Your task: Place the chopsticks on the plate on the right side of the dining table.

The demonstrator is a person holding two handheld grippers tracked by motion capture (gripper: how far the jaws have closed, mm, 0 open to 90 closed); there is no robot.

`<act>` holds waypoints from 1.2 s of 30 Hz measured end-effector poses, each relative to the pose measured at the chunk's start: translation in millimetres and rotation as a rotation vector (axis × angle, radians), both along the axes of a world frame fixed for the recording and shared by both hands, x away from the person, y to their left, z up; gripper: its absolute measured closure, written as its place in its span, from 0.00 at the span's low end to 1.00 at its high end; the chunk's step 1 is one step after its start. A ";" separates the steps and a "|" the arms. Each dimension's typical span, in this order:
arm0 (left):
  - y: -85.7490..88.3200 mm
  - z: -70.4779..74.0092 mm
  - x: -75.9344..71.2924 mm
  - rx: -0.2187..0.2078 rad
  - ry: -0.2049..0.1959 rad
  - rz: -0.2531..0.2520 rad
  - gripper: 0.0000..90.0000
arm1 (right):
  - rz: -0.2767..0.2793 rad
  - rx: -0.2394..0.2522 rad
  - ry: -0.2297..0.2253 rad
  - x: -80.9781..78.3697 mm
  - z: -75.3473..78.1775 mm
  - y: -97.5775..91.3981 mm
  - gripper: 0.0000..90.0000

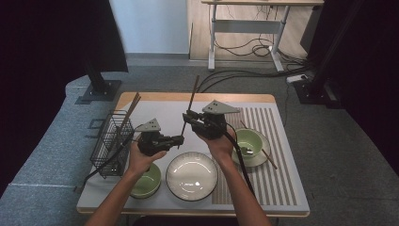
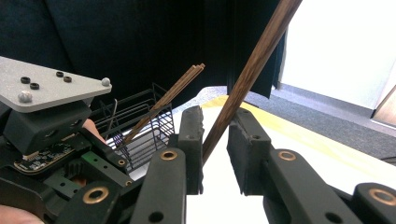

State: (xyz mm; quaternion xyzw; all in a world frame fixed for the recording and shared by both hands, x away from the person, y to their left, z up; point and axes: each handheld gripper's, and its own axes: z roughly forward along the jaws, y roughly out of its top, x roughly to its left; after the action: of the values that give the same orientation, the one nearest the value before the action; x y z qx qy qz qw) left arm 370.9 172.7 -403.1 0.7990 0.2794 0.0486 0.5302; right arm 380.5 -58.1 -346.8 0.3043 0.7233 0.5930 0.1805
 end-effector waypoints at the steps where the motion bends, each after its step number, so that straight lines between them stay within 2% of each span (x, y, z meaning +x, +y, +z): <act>1: 0.0 0.0 0.0 0.001 0.000 0.001 0.96 | -0.002 -0.001 -0.001 -0.1 -0.2 -0.1 0.84; 9: 0.6 0.7 -0.2 0.005 0.005 -0.002 0.96 | -0.018 -0.010 -0.005 0.2 -1.8 -3.5 0.81; 36: 0.4 0.1 -1.1 0.034 0.027 -0.004 0.96 | -0.051 -0.021 0.023 2.9 -12.0 -12.0 0.74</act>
State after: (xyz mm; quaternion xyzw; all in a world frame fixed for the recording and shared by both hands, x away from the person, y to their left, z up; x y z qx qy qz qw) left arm 369.9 173.1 -403.0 0.8092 0.2841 0.0417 0.5127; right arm 383.4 -70.1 -358.8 0.3276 0.7235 0.5770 0.1906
